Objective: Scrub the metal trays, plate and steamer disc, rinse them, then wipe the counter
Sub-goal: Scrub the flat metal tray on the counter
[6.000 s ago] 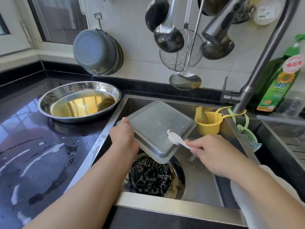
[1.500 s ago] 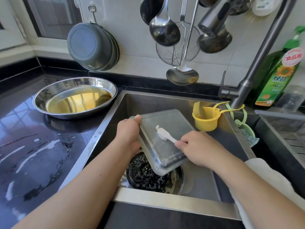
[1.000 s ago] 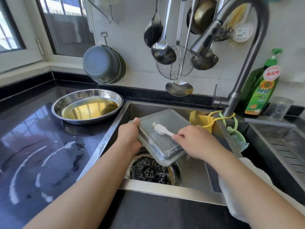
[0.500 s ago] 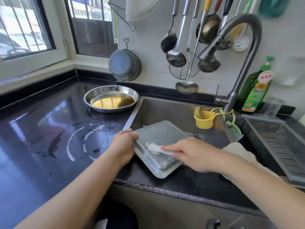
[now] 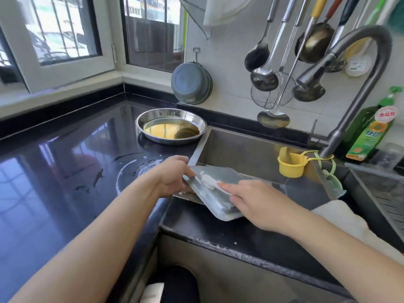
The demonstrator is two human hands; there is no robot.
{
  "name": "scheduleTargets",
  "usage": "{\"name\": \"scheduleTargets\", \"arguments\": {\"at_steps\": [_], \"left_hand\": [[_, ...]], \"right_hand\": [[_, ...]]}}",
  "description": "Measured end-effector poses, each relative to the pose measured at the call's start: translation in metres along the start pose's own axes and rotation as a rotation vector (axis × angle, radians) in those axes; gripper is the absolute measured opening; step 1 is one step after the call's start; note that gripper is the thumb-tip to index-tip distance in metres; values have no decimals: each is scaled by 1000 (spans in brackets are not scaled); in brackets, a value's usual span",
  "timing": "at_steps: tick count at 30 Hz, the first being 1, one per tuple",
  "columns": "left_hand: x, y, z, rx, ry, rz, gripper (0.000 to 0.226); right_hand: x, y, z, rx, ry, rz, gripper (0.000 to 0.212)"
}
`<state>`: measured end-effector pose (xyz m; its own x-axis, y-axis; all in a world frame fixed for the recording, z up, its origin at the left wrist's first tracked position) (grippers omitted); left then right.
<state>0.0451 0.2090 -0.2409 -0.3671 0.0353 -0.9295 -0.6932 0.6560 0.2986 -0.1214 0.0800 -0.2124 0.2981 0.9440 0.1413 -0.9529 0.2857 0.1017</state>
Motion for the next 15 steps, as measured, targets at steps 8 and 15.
{"name": "scheduleTargets", "arguments": {"at_steps": [8, 15], "left_hand": [[-36, -13, 59, -112, -697, -7, 32], [6, 24, 86, -242, -1293, -430, 42]], "right_hand": [[40, -25, -8, 4, 105, 99, 45], [55, -44, -18, 85, 139, 87, 45]]}}
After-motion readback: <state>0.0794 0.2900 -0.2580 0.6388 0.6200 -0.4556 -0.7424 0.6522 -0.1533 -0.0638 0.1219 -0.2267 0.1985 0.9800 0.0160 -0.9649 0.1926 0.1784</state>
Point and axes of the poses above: each hand's wrist, its own y-axis away from the middle knuckle, its own z-axis out of the back of the hand, x = y × z, the point moved 4 cm from there along -y, towards the middle knuckle, and after that the axes turned 5 degrees about -z, right-handed, at the moved point
